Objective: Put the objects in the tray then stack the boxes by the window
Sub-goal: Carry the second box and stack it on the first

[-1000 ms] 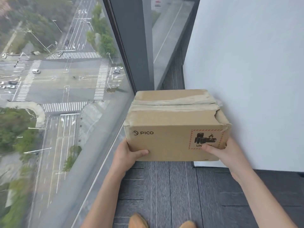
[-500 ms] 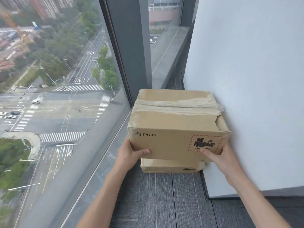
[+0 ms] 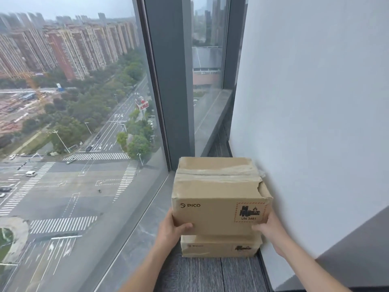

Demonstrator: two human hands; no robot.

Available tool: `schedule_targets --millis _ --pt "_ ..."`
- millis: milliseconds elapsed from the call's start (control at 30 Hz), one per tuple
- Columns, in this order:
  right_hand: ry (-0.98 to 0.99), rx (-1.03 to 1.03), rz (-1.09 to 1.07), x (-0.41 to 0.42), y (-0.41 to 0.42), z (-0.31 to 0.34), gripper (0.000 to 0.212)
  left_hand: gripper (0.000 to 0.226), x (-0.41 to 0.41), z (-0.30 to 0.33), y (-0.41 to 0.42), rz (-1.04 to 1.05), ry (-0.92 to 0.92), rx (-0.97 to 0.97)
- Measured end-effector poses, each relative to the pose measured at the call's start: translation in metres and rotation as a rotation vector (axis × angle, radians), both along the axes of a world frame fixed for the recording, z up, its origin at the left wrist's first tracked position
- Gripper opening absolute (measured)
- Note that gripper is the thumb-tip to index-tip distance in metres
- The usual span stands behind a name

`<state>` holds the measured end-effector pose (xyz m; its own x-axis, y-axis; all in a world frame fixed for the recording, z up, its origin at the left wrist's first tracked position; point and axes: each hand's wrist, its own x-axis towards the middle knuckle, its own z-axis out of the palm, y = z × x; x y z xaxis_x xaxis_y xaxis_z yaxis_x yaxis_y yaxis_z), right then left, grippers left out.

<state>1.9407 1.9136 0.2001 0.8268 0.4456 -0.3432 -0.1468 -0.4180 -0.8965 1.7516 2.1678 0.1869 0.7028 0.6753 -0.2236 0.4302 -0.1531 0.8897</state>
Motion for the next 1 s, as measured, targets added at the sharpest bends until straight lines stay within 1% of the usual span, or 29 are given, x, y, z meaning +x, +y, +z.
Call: schedule_targets --millis 67,167,267,333,400,433,467,533,600,700,800,867,1000 --pt "0.025 -0.044 0.014 -0.002 -0.005 -0.011 0.062 0.053 -0.003 -0.007 -0.003 -0.003 0.008 0.018" --pt "0.035 -0.084 0.022 0.007 -0.009 -0.04 0.062 0.061 -0.004 -0.024 -0.004 0.006 0.03 -0.017" --pt "0.072 -0.132 -0.021 0.008 -0.009 -0.053 0.055 0.077 -0.007 -0.048 -0.009 -0.012 0.09 -0.083" --pt "0.119 -0.122 -0.023 0.013 -0.011 -0.064 0.056 0.086 -0.007 -0.064 -0.008 -0.012 0.113 -0.151" --pt "0.175 -0.158 -0.015 0.022 -0.015 -0.083 0.068 0.087 -0.005 -0.071 -0.006 -0.004 0.115 -0.211" --pt "0.192 -0.168 -0.016 0.031 -0.02 -0.103 0.071 0.086 -0.004 -0.077 -0.005 0.0 0.12 -0.231" --pt "0.196 -0.162 -0.014 0.035 -0.023 -0.117 0.07 0.087 -0.005 -0.074 -0.007 -0.003 0.126 -0.232" --pt "0.209 -0.175 -0.026 0.032 -0.022 -0.113 0.064 0.089 -0.005 -0.072 -0.01 0.003 0.142 -0.23" --pt "0.182 -0.189 -0.039 0.017 -0.015 -0.083 0.054 0.084 -0.006 -0.066 -0.016 0.013 0.149 -0.231" --pt "0.171 -0.176 -0.063 0.007 -0.012 -0.066 0.038 0.073 -0.006 -0.058 -0.02 0.035 0.146 -0.245" --pt "0.156 -0.17 -0.072 0.004 -0.012 -0.067 0.043 0.063 -0.003 -0.059 -0.018 0.045 0.133 -0.27" --pt "0.165 -0.193 -0.077 0.005 -0.013 -0.074 0.049 0.061 -0.002 -0.061 -0.019 0.055 0.139 -0.281" --pt "0.204 -0.173 -0.09 0.003 -0.01 -0.072 0.051 0.058 -0.001 -0.061 -0.017 0.067 0.167 -0.276"
